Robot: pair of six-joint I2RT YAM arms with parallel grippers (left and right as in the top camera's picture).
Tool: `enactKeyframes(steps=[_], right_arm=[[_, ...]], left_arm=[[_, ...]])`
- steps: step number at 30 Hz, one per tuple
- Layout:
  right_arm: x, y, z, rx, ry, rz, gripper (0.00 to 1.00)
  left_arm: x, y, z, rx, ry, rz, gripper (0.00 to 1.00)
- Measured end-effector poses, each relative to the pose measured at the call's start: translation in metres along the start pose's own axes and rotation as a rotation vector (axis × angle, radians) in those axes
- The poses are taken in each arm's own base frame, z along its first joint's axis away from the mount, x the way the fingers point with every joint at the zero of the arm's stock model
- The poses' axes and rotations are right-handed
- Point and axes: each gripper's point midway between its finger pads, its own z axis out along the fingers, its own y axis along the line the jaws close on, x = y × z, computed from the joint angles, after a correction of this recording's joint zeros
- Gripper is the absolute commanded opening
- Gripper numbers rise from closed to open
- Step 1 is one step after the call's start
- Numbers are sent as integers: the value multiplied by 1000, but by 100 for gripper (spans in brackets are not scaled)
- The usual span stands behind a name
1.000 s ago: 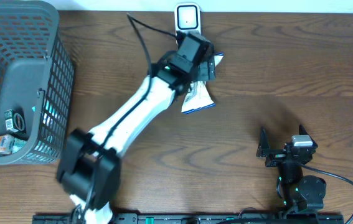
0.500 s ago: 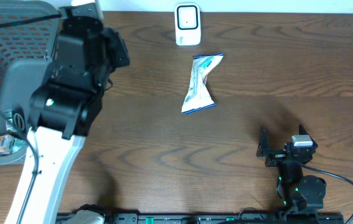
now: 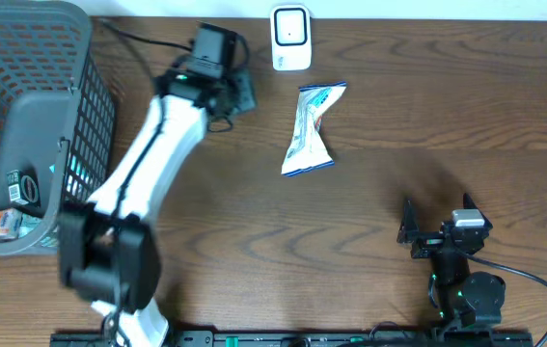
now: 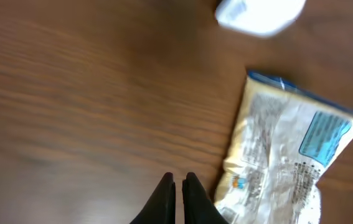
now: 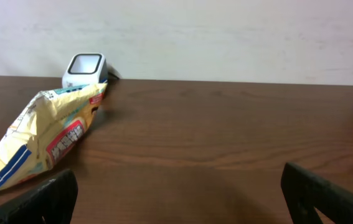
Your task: Scan the item barcode
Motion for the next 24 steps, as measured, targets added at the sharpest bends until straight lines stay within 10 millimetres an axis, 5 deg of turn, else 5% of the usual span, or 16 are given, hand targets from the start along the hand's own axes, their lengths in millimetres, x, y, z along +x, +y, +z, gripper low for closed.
enactKeyframes(steps=[4, 10, 24], right_arm=[[0, 0, 0, 0, 0, 0, 99], [0, 0, 0, 0, 0, 0, 99], [0, 0, 0, 0, 0, 0, 99]], left_arm=[[41, -39, 48, 79, 106, 56, 8], [75, -90, 55, 170, 130, 154, 8], [130, -103, 65, 91, 139, 271, 8]])
